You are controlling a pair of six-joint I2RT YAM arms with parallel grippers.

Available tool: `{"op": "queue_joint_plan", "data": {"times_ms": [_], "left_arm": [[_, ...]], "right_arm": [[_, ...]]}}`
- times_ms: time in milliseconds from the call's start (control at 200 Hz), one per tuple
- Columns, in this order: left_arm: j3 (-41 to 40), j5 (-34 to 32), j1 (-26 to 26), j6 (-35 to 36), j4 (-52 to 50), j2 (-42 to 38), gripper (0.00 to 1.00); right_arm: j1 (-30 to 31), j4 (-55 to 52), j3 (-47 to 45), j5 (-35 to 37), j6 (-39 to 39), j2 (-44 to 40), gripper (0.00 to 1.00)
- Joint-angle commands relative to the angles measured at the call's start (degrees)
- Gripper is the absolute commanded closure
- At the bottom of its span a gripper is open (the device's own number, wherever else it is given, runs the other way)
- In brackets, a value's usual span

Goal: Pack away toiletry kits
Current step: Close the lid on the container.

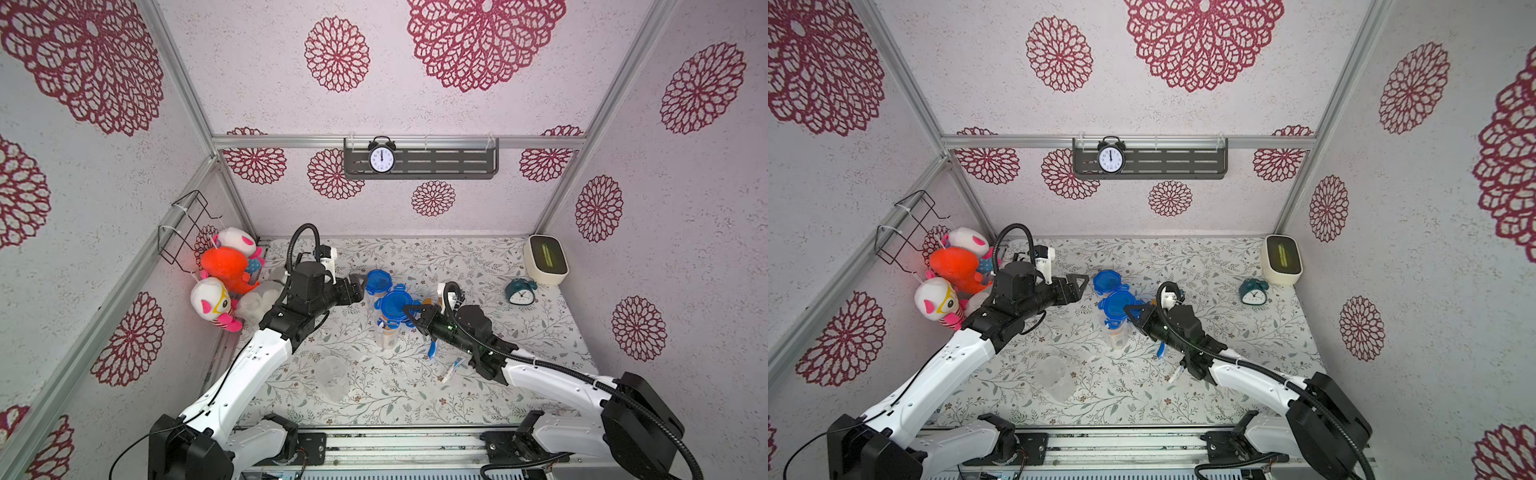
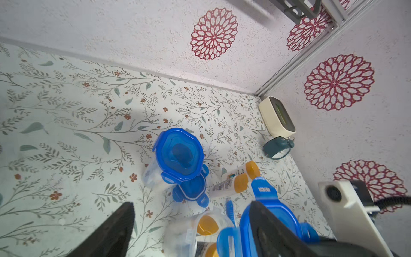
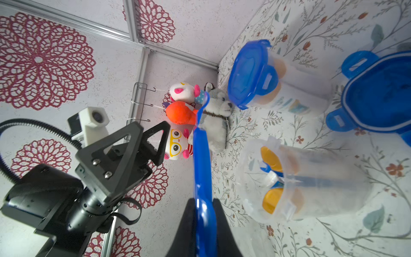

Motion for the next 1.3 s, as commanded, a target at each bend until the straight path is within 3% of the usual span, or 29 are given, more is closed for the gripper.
{"op": "queue_joint_plan", "data": {"times_ms": [0,315,510,740,981,1296], "left_arm": [[0.63,2.75,0.30,-2.19,-0.89,0.82,0.15],[-3.82,-5.38,-5.46,4.33,-3.29,-2.96,0.13],[-4.56,-6.23,-7.87,4.35,-3.06,-3.22,0.11],[-3.21,-3.32,-8.84,6.38,-4.02,-0.24,0.12],[-2.99,-1.79,-9.37,7.48,-3.47,1.07,0.14],[-3.23,-0.27,-9.40,8.02,-3.33,2.74,0.18]], "right_arm": [[5.07,7.39,-2.25,17.01,5.00,-0.69,0.89],[14.98,20.21,-3.41,31.02,7.80,8.35,0.89],[18.75,25.20,-4.02,38.45,8.65,11.68,0.89],[17.57,24.60,-3.62,37.51,10.51,13.17,0.89],[14.08,21.12,-1.87,30.88,12.16,14.35,0.88],[12.82,27.41,-1.83,28.05,15.22,20.94,0.88]]}}
